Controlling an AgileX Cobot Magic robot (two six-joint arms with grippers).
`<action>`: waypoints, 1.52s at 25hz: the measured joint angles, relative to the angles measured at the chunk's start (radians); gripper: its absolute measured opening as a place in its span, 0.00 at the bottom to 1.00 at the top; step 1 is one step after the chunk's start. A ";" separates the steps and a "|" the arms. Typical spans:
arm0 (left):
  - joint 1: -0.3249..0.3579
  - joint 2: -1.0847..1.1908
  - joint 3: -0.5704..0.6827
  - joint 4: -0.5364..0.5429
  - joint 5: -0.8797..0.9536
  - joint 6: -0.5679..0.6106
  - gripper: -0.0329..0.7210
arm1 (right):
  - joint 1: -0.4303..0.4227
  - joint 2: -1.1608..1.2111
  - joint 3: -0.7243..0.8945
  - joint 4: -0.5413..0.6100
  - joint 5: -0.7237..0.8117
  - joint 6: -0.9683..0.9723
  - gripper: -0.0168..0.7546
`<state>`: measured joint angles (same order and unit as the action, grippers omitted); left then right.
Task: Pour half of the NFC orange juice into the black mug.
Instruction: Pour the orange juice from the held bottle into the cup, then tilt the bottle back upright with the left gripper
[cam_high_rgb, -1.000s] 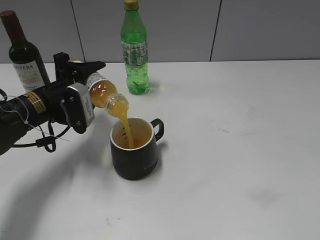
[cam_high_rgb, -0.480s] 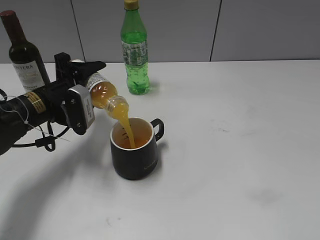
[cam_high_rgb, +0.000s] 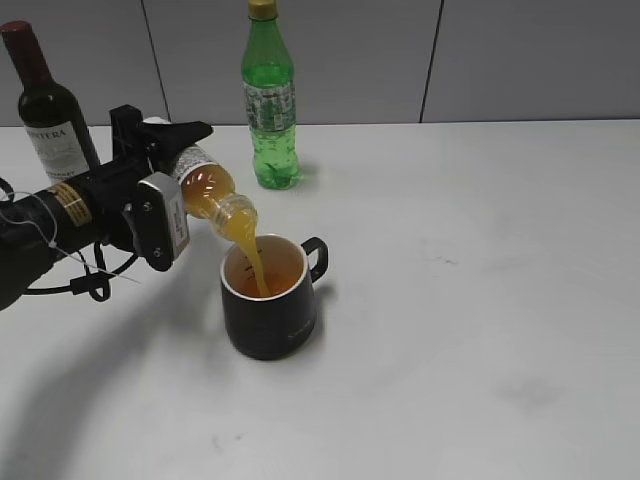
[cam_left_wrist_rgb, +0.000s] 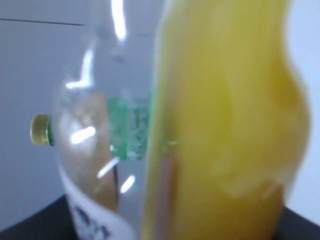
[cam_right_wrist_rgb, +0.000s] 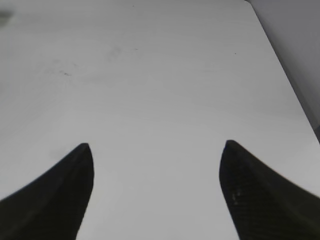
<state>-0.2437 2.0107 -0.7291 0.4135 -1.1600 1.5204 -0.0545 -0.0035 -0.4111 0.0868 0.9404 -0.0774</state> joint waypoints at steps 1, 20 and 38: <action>0.000 0.000 0.000 0.000 0.000 0.002 0.67 | 0.000 0.000 0.000 0.000 0.000 0.000 0.79; 0.000 0.000 0.000 0.000 -0.004 0.049 0.67 | 0.000 0.000 0.000 0.000 0.000 0.000 0.79; 0.000 0.000 0.000 0.001 -0.011 0.060 0.67 | 0.000 0.000 0.000 0.000 0.000 0.000 0.79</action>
<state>-0.2437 2.0107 -0.7291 0.4144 -1.1712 1.5800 -0.0545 -0.0035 -0.4111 0.0868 0.9404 -0.0774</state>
